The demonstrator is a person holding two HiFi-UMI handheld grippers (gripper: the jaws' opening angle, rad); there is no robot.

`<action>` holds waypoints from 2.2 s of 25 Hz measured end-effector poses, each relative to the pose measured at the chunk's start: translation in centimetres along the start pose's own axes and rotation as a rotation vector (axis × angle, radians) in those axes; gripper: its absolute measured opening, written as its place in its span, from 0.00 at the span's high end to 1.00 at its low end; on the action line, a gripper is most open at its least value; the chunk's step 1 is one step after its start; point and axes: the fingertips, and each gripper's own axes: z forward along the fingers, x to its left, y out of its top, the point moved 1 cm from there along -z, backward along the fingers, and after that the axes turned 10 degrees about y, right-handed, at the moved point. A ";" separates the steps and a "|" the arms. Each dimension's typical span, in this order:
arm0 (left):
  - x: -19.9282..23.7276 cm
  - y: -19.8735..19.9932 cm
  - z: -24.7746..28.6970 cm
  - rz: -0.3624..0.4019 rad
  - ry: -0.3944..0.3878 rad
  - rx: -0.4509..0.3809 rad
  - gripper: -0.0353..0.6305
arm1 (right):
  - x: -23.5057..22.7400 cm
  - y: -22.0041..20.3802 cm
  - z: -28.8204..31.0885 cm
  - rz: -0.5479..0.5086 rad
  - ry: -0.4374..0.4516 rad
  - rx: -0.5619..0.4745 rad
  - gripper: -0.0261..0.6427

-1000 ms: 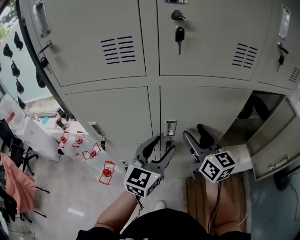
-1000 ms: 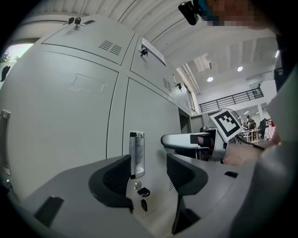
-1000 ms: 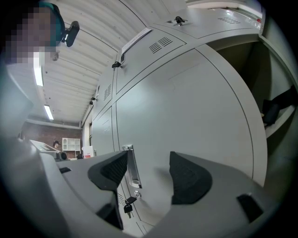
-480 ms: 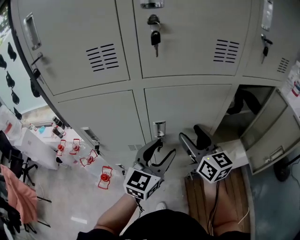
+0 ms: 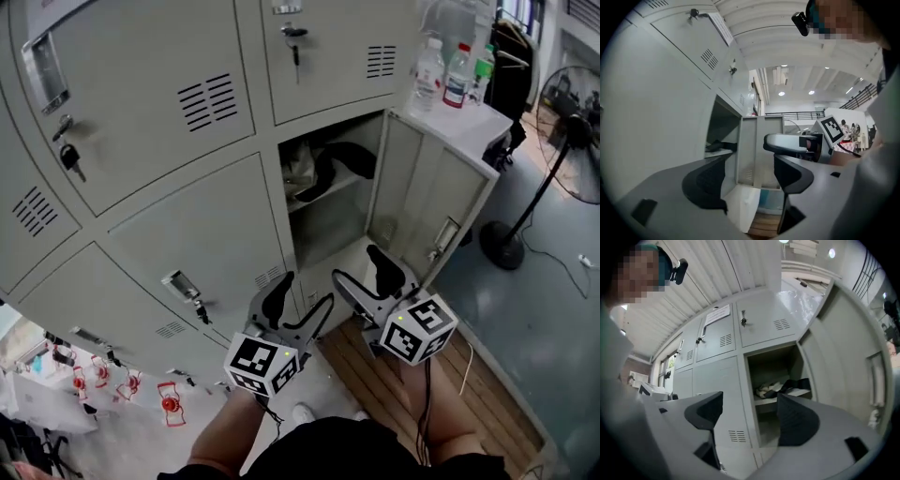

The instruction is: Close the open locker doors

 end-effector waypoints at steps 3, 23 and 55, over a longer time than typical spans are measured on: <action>-5.3 0.0 3.2 -0.018 -0.119 0.005 0.44 | -3.1 1.6 -6.2 -0.018 -0.126 -0.020 0.43; -22.0 -2.1 9.3 -0.033 -0.243 0.038 0.44 | -12.4 3.5 -23.0 0.020 -0.277 -0.039 0.48; -13.7 -1.6 11.1 -0.050 -0.196 0.033 0.45 | -18.3 3.4 -14.8 0.019 -0.303 -0.017 0.62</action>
